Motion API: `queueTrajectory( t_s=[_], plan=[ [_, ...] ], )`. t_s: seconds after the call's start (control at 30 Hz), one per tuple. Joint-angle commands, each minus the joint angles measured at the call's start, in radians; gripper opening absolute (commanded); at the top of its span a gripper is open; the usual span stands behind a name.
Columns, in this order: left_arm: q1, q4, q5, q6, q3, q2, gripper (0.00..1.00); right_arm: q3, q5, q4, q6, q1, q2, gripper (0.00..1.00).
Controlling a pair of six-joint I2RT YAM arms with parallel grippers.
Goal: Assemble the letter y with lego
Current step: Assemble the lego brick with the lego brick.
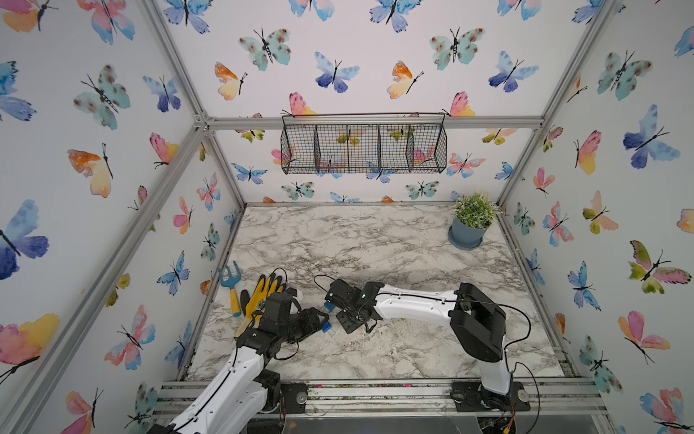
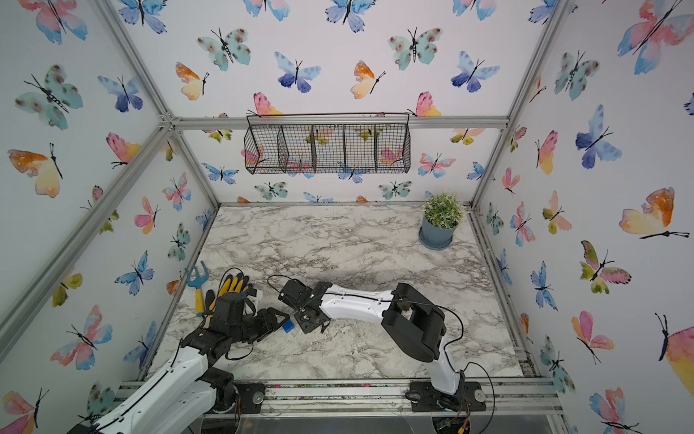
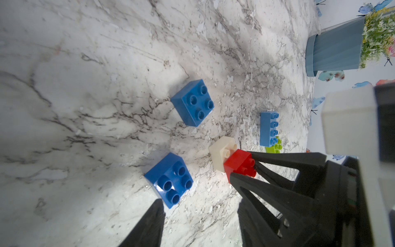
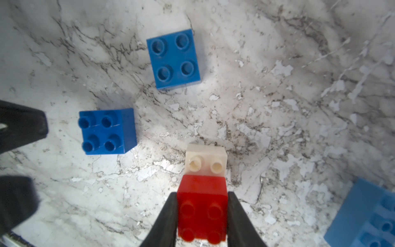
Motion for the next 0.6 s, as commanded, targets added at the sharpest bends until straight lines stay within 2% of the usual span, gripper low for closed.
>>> queueTrajectory(
  t_s=[0.0,0.23,0.57],
  plan=[
    [-0.004,0.006,0.015,-0.001,-0.002,-0.003,0.56,-0.045,-0.031,-0.093,0.012,0.003,0.082,0.33],
    [-0.004,0.007,0.015,-0.003,-0.003,-0.006,0.56,-0.012,0.039,-0.158,0.07,-0.002,0.112,0.31],
    [-0.003,0.007,0.015,-0.006,-0.008,-0.01,0.56,-0.074,-0.007,-0.084,0.165,-0.001,0.114,0.3]
  ],
)
